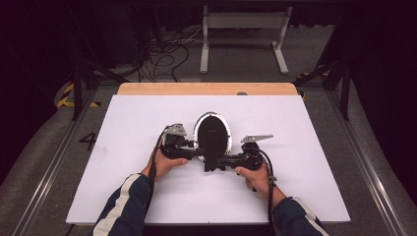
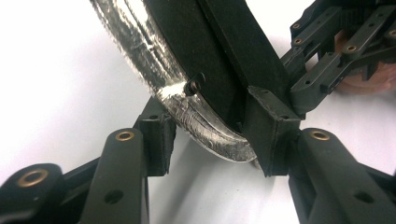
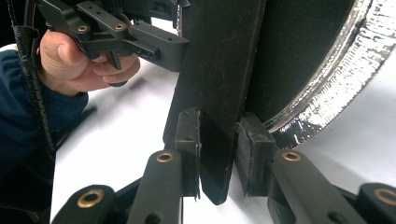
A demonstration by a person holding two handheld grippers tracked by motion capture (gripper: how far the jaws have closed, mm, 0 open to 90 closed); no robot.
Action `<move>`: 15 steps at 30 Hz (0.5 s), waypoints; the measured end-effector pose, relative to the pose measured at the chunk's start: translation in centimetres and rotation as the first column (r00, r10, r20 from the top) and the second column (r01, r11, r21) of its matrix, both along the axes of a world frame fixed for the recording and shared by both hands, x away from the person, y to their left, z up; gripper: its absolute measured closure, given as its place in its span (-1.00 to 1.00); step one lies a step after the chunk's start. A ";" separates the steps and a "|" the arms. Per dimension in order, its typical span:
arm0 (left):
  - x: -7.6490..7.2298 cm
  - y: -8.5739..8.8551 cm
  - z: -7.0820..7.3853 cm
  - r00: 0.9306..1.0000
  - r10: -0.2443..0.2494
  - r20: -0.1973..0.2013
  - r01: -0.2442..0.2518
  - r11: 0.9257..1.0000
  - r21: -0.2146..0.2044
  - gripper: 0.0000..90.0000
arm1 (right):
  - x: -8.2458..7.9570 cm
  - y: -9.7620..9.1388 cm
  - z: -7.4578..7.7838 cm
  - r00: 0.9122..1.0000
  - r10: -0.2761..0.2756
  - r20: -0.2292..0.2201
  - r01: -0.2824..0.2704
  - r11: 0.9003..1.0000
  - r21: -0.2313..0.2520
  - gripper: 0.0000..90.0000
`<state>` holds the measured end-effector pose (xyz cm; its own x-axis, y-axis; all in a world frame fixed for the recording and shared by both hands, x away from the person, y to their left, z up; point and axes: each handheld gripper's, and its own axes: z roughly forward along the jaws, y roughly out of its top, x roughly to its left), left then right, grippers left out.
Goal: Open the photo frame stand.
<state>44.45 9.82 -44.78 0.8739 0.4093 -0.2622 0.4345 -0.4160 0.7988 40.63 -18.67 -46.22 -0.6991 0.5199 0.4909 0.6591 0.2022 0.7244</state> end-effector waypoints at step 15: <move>-1.0 -0.5 1.3 0.981 0.033 0.189 -0.042 0.998 0.041 0.46 | -0.5 0.0 1.1 0.997 0.022 0.070 -0.020 0.999 -0.029 0.72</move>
